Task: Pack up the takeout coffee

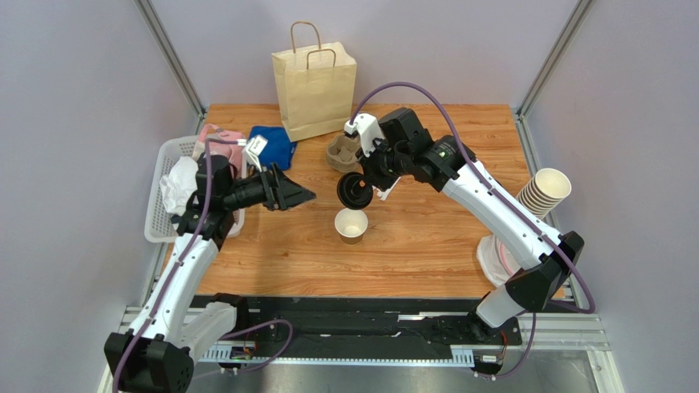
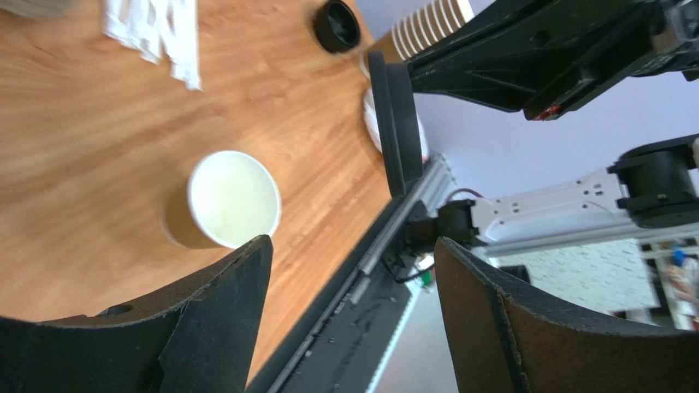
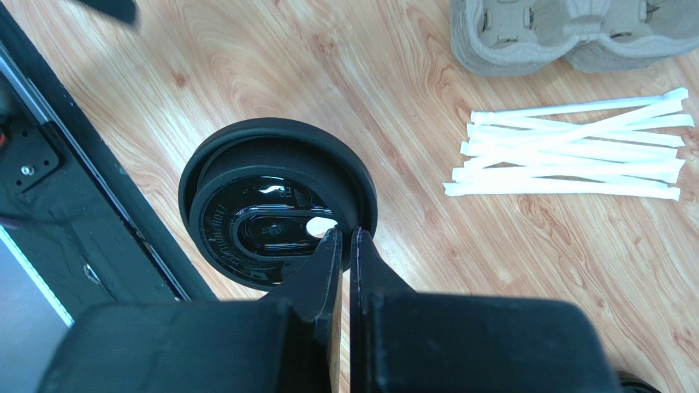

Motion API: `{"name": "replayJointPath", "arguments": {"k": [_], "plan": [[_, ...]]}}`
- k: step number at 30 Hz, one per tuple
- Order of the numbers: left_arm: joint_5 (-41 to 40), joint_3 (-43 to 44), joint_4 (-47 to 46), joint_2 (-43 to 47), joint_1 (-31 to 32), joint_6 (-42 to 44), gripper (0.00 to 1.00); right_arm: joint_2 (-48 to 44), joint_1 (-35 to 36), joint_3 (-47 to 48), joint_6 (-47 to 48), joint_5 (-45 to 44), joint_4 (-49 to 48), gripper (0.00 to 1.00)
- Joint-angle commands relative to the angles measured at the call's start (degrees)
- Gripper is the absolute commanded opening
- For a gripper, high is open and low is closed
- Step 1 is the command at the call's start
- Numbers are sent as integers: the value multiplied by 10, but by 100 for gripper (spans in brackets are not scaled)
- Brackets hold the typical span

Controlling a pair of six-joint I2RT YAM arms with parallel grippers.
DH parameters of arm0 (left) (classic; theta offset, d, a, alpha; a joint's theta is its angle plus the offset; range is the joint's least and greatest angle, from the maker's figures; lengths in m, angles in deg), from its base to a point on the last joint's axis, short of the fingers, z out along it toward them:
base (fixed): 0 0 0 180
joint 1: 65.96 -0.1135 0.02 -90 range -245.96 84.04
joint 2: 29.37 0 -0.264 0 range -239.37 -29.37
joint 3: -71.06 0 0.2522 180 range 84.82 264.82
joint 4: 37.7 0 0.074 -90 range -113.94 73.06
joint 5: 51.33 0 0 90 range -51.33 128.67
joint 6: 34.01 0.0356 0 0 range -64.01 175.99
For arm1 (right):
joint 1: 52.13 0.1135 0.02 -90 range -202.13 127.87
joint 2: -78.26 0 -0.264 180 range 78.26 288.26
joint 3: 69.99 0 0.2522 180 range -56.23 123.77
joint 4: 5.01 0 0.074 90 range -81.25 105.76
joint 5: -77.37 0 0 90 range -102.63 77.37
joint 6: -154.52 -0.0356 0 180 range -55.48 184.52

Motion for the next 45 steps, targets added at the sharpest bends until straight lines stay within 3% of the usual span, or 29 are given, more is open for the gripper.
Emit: {"name": "replayJointPath", "arguments": {"k": [1,8,19,45], "plan": [[21,58,112,22,-43,132,83,7,-1,2,23,-9,32,0],[-21,78,167,23,-53,171,86,77,20,25,39,-61,70,0],[-25,54,117,33,-66,136,87,161,44,53,32,-79,77,0],[1,-2,46,42,-72,57,85,199,80,13,37,-149,32,0]]}}
